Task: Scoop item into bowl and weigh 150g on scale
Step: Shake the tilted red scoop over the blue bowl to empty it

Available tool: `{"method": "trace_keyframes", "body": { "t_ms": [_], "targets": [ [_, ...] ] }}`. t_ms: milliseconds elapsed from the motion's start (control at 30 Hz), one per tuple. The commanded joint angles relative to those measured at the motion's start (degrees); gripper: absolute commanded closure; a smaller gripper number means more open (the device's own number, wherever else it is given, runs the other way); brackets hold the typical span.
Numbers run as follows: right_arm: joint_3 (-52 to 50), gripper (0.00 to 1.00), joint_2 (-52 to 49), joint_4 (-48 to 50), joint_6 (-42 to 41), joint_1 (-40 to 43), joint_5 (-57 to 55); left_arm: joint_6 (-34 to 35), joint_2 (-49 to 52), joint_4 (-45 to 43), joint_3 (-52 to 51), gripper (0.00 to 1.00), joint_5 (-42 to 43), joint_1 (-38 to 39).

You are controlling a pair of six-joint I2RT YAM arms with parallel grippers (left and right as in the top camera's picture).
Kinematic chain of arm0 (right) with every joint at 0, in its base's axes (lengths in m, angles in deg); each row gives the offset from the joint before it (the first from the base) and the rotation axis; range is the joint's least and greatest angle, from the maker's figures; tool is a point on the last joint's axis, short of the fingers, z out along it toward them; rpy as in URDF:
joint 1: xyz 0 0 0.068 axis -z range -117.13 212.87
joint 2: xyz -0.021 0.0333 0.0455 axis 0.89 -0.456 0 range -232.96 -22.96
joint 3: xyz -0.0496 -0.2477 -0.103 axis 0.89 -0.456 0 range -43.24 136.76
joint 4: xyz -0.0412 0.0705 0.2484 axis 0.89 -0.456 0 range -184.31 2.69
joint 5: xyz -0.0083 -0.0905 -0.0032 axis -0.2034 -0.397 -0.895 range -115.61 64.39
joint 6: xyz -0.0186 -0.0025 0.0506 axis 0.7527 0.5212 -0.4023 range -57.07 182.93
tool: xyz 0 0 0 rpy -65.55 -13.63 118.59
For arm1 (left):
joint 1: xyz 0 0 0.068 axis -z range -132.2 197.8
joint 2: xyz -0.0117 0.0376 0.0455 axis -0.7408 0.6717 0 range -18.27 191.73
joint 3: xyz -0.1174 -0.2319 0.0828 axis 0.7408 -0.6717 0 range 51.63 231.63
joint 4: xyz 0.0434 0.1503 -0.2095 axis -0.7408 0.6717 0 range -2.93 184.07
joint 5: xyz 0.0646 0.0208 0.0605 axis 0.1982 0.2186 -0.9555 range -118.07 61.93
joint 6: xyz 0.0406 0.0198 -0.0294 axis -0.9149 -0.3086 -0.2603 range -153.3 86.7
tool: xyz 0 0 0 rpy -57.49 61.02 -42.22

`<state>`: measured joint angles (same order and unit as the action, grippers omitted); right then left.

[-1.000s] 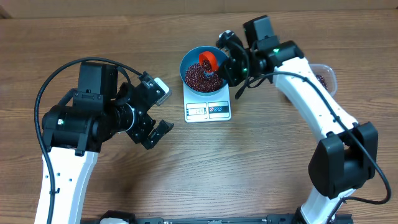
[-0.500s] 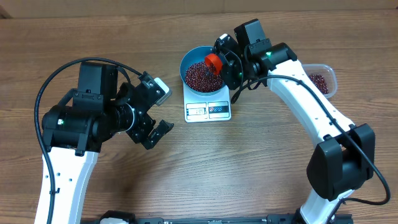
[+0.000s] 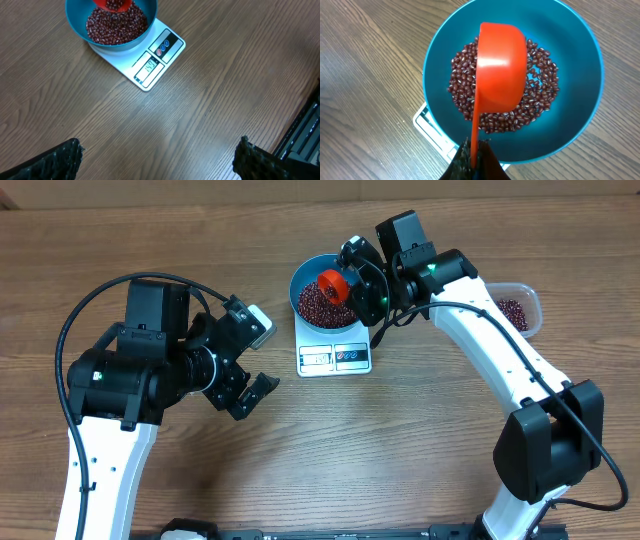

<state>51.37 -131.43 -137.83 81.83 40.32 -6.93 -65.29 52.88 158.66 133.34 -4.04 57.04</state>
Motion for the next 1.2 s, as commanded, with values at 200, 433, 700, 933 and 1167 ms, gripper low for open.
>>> {"method": "trace_keyframes", "body": {
  "t_ms": [200, 433, 700, 933, 1167],
  "targets": [
    [1.9, 0.96, 2.9, 0.5, -0.7, -0.2, 1.4, -1.2, 0.1, 0.0, 0.8, 0.0, 0.9, -0.2],
    [1.9, 0.96, 2.9, 0.5, -0.9, -0.2, 1.6, -1.2, 0.1, 0.0, 0.8, 0.0, 0.9, -0.2],
    [1.9, 0.96, 2.9, 0.5, -0.9, -0.2, 1.6, -1.2, 0.1, 0.0, 0.8, 0.0, 0.9, -0.2],
    [1.9, 0.96, 2.9, 0.5, -1.6, -0.1, 2.7, -1.2, 0.1, 0.0, 0.8, 0.0, 0.9, -0.2],
    [1.9, 0.96, 2.9, 0.9, -5.9, 2.7, 10.7, -1.2, 0.1, 0.0, 0.8, 0.0, 0.9, -0.2]
  ]
}}
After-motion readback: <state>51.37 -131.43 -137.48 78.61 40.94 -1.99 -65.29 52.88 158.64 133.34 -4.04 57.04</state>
